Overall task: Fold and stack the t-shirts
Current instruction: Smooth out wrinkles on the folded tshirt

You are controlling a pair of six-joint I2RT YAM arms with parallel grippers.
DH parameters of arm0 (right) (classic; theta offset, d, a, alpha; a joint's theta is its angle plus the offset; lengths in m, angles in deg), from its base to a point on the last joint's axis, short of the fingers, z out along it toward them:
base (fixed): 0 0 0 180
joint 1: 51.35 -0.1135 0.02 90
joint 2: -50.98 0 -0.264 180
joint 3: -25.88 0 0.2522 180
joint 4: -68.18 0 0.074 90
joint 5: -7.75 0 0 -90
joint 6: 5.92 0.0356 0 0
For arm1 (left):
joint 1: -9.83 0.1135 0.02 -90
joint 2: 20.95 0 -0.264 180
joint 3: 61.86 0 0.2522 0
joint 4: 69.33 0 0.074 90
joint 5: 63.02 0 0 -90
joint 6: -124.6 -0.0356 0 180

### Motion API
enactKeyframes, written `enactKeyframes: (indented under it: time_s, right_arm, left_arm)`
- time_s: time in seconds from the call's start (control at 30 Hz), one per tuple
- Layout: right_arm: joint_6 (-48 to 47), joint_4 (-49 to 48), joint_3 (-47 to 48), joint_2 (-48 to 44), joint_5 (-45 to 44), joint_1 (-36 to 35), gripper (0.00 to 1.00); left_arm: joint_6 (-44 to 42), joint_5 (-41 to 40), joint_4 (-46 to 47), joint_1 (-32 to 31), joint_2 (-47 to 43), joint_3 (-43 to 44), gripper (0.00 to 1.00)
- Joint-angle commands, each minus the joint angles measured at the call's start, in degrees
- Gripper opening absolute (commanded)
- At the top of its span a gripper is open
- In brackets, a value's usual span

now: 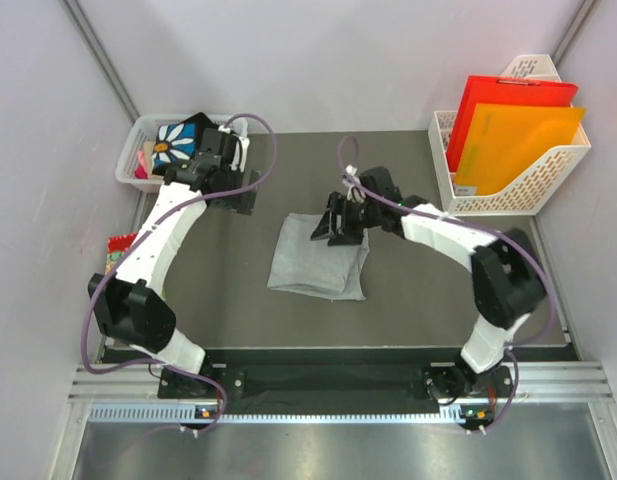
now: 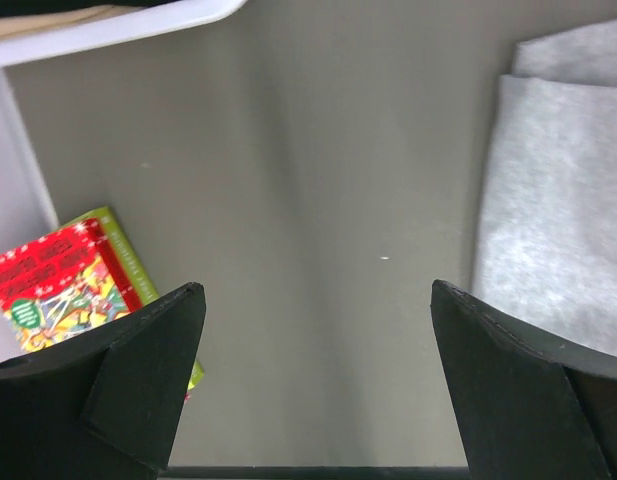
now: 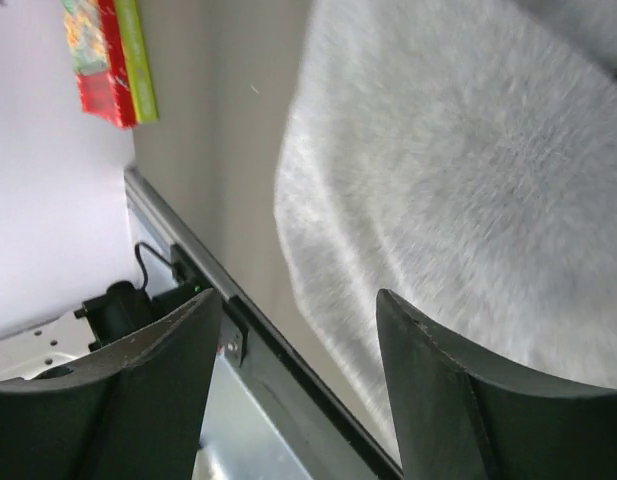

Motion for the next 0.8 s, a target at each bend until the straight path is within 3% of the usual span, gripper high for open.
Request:
enactKeyframes:
  time_s: [0.0,0.1,0.27,0.6,0.77]
  right_arm:
    - [6.9,-12.9,-3.4,10.1,13.6,-0.3,0.63]
    - [6.1,-13.1,-4.8,14.1,12.2,0.5,0.63]
    - [-1.2,-3.4,-3.5,16.9,4.0,1.9,0.64]
    - [-4.9,2.9,1.7,4.8,4.8,0.5,0.66]
    - [-5.5,0.9,-3.0,6.0,4.4,1.9,0.65]
  left_arm:
    - [-0.8,-2.5,1.0,0.9,-1.6,-1.2,0.99]
    - [-1.0,-1.5,0.8,0.9,-1.6,-1.5,0.99]
    - [-1.2,3.6,0.4,0.8,-0.6,-0.2,0.99]
    - [-0.9,6.6,0.0,0.6,0.0,-1.1,0.99]
    - [-1.1,7.2,0.4,-2.1,-0.7,-3.7,0.99]
